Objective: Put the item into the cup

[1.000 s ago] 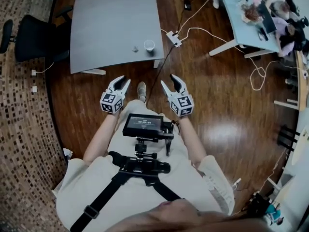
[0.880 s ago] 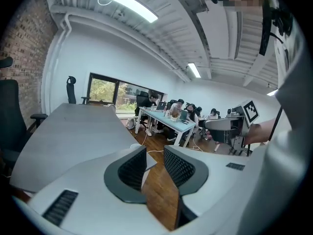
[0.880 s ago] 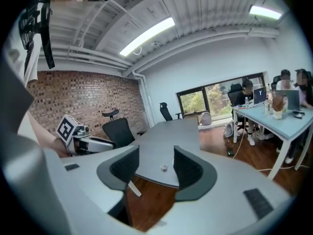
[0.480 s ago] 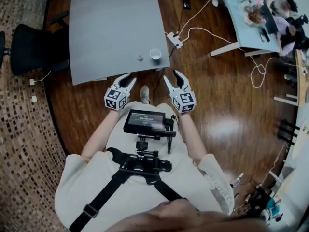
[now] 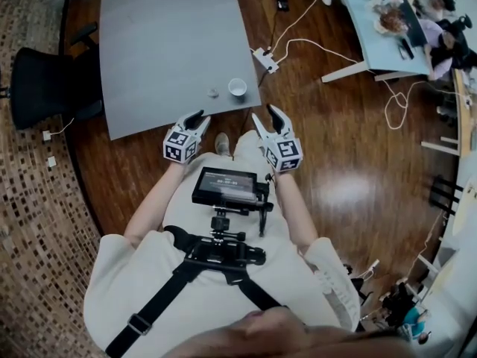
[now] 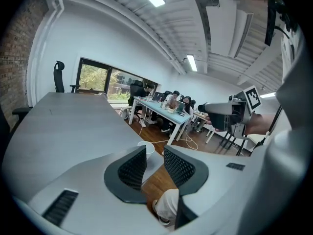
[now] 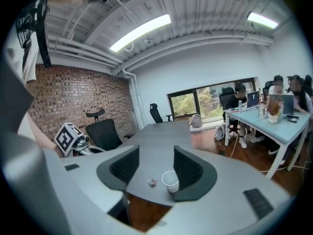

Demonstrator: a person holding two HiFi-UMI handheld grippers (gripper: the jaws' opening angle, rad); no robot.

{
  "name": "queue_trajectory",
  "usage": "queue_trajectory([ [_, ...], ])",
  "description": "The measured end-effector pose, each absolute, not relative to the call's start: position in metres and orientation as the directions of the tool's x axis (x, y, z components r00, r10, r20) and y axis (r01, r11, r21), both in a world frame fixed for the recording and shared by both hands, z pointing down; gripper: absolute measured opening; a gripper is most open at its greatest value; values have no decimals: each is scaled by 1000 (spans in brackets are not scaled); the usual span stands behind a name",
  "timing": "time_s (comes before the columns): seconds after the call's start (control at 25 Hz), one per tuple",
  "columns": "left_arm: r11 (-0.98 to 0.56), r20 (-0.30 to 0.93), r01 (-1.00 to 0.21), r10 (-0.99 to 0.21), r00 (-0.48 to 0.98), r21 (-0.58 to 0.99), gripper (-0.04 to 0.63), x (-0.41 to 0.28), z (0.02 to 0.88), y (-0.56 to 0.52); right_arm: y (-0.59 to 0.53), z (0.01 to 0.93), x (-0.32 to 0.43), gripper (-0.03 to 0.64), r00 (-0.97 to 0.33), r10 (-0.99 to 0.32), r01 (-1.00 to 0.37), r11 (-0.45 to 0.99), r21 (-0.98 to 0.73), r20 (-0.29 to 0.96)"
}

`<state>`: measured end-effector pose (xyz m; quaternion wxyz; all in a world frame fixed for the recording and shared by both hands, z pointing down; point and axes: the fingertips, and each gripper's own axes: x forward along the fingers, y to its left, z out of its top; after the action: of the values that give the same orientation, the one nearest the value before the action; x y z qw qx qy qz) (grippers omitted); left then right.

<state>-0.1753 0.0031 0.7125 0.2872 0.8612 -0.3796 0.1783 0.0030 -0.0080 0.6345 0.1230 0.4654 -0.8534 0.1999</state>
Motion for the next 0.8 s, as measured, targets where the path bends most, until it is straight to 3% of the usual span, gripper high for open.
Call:
queue_trajectory([
  [0.56, -471, 663, -838, -539, 519, 274, 117, -179, 785, -45, -55, 632, 15, 235, -588, -690, -808, 532, -255, 422],
  [0.8, -511, 785, -839, -434, 441, 188, 129, -179, 853, -61, -94, 633, 19, 235, -621, -652, -779, 575, -250, 435],
])
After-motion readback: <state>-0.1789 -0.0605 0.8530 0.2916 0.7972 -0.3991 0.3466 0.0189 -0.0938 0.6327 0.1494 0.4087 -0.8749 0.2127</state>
